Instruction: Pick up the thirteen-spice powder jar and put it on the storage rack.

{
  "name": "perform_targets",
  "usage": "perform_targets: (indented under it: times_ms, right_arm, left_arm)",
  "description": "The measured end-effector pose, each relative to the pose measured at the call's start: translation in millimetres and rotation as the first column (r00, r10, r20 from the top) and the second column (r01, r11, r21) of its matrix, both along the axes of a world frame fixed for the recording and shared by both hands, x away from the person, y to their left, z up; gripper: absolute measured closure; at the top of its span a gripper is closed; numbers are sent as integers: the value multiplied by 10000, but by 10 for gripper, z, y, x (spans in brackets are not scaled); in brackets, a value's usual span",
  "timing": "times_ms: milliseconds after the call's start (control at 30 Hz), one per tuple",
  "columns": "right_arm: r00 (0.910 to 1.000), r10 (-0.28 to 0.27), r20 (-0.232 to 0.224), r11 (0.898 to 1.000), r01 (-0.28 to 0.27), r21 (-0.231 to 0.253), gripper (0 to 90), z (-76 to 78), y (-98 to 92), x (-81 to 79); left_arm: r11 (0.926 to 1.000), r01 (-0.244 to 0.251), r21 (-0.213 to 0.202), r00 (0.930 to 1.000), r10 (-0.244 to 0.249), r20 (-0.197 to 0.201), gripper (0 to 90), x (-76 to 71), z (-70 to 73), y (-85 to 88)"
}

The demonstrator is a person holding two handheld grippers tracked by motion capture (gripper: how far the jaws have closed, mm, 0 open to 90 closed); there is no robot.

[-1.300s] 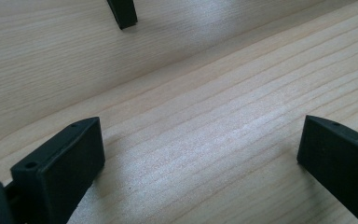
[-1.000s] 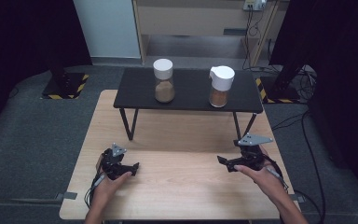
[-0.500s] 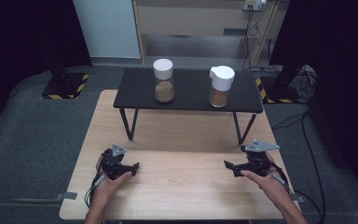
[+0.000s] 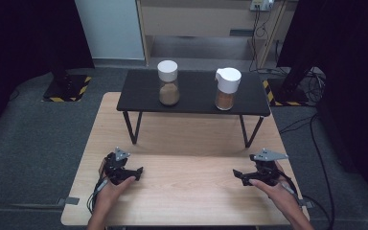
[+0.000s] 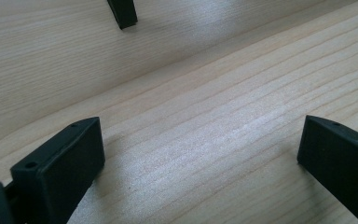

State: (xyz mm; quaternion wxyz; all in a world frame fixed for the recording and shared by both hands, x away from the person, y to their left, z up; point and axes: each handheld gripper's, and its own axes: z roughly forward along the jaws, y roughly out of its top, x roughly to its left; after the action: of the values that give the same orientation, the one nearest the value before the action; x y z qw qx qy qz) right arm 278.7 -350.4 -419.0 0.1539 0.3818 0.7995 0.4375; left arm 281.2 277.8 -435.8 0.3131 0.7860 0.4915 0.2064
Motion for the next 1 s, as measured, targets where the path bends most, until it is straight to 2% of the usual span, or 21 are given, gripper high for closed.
perform_targets:
  times_ms: [233,400,733,1000]
  right_arm:
    - [9999,-161,-13,9995,160,-254,47,-84,1,-12]
    - [9995,-292,-107,9993,289,-233,41,-108,-30,-12]
    - [9979,-631,-146,9967,623,-517,36,-147,-104,4]
    - [9940,-993,-465,9927,958,-731,35,-212,-126,36]
  left_arm:
    - [10000,-8,-1,10000,8,-1,0,-1,0,-2]
    - [10000,-6,1,10000,6,-3,0,0,1,-2]
    - [10000,-4,1,10000,4,-5,0,0,1,-2]
    - [10000,-6,-1,10000,6,-4,0,0,1,-2]
